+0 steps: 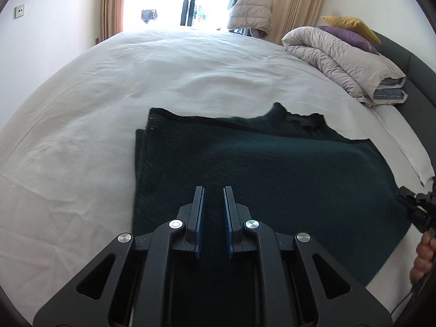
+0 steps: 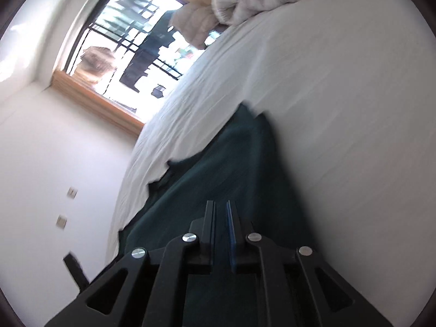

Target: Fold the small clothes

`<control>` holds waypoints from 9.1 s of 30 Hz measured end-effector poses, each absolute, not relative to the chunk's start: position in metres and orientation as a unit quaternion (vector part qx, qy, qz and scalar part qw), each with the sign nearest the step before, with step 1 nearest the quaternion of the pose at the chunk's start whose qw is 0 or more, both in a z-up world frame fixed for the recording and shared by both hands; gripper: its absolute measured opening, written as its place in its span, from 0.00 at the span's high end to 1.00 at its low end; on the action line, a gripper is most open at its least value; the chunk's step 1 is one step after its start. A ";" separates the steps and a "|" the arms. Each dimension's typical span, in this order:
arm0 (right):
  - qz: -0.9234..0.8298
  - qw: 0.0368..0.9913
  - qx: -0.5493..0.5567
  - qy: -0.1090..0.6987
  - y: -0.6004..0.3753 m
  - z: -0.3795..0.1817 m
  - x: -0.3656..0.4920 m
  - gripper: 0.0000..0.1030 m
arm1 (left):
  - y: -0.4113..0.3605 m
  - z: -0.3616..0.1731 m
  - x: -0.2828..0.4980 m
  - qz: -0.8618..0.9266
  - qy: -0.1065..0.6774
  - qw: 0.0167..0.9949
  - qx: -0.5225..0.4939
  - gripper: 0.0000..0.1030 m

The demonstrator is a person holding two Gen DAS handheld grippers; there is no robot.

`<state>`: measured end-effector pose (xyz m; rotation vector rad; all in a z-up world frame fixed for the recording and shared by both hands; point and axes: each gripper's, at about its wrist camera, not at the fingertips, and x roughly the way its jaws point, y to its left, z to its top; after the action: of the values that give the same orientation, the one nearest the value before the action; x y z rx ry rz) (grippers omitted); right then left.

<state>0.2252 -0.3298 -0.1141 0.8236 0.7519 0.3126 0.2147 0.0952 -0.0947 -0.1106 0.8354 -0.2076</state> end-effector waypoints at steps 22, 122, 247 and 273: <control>-0.007 0.849 0.415 0.326 -0.401 -0.117 0.168 0.87 | 0.088 -0.112 0.165 -0.089 0.412 0.907 -0.005 0.88; 0.197 0.786 0.326 0.486 -0.241 -0.154 0.337 1.00 | 0.122 -0.047 0.150 -0.149 0.308 0.851 -0.399 0.94; 0.158 0.831 0.311 0.433 -0.456 -0.113 0.260 0.29 | -0.027 -0.112 0.218 -0.247 0.485 0.825 -0.151 0.12; 0.137 0.855 0.255 0.431 -0.368 -0.078 0.256 0.74 | -0.036 -0.089 0.234 -0.261 0.498 0.812 -0.158 0.67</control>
<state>0.2556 -0.3676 -0.0780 0.5360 0.9054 0.2875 0.2341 -0.0361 -0.0893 -0.3383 1.0638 -0.5581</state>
